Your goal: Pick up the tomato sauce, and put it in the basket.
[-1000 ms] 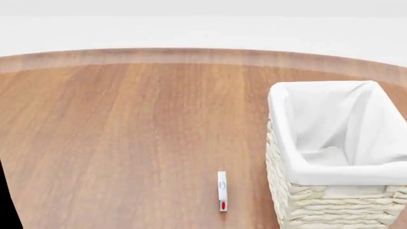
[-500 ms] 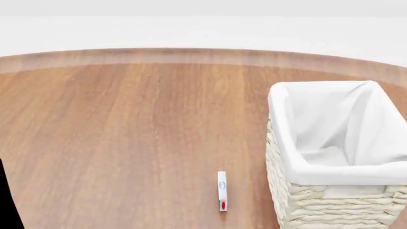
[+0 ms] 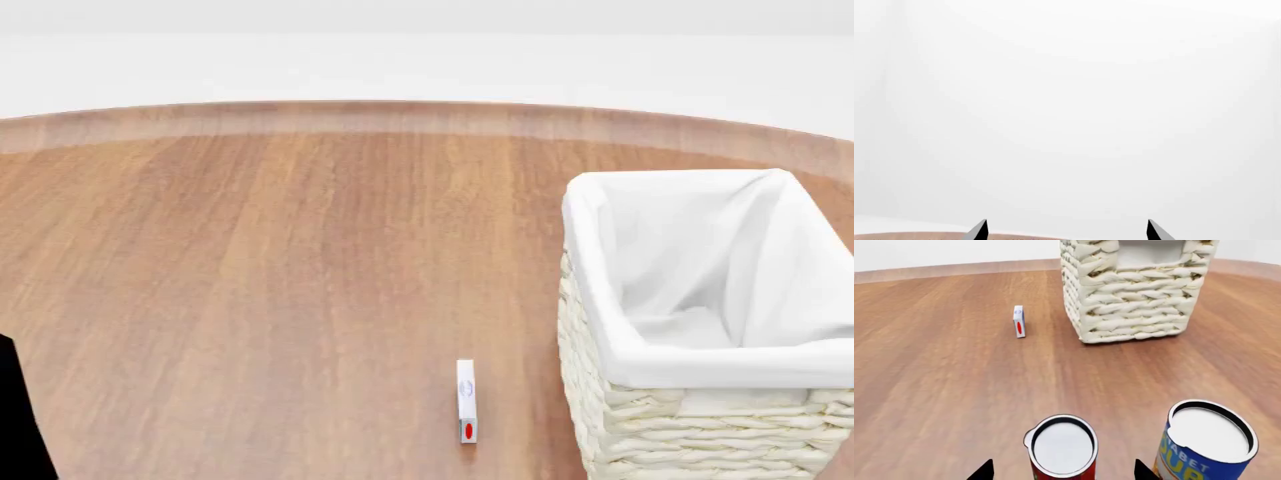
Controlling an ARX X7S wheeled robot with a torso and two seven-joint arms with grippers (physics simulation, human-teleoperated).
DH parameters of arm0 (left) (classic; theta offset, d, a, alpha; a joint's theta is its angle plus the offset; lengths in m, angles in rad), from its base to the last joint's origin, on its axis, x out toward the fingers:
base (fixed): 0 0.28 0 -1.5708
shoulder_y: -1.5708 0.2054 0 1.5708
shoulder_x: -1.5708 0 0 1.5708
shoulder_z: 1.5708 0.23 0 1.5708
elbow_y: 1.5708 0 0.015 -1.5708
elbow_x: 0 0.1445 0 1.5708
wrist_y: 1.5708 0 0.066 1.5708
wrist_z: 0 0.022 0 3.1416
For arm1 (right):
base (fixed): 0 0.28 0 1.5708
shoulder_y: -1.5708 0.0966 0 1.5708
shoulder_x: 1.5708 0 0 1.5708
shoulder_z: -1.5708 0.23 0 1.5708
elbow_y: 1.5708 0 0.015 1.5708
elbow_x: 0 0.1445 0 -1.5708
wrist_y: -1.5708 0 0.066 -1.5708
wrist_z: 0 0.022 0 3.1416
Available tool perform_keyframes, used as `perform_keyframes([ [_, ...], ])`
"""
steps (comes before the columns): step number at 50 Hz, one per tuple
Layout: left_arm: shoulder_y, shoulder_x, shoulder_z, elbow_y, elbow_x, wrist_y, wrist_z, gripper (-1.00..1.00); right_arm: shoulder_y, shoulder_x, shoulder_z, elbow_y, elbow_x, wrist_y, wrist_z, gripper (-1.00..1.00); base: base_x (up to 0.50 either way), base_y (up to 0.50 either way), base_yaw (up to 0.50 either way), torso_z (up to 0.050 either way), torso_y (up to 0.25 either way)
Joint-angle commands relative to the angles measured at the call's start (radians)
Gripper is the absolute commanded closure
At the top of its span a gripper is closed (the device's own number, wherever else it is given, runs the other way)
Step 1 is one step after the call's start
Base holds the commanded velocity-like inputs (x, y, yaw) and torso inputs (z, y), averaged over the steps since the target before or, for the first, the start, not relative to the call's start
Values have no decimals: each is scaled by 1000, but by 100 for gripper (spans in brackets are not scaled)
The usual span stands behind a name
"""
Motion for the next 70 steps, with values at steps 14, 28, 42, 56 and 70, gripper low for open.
perform_keyframes([
  [14, -1, -10, 13, -17, 1, 12, -10, -100, 141, -12, -8, 117, 130, 63, -77, -100, 0, 0, 0, 0, 0],
  [28, 9, -18, 12, -10, -8, 20, -15, -100, 193, -32, -18, 195, 171, 76, -119, -100, 0, 0, 0, 0, 0],
  [42, 7, -21, 21, -18, -4, 26, -19, -100, 226, -37, -18, 243, 206, 75, -152, -100, 0, 0, 0, 0, 0],
  [56, 12, -27, 20, -20, -7, 31, -24, -100, 252, -4, -14, 182, 221, 146, -135, -100, 0, 0, 0, 0, 0],
  [70, 11, -32, 18, -24, -14, 34, -31, -100, 252, -6, -19, 197, 266, 109, -188, 100, 0, 0, 0, 0, 0],
])
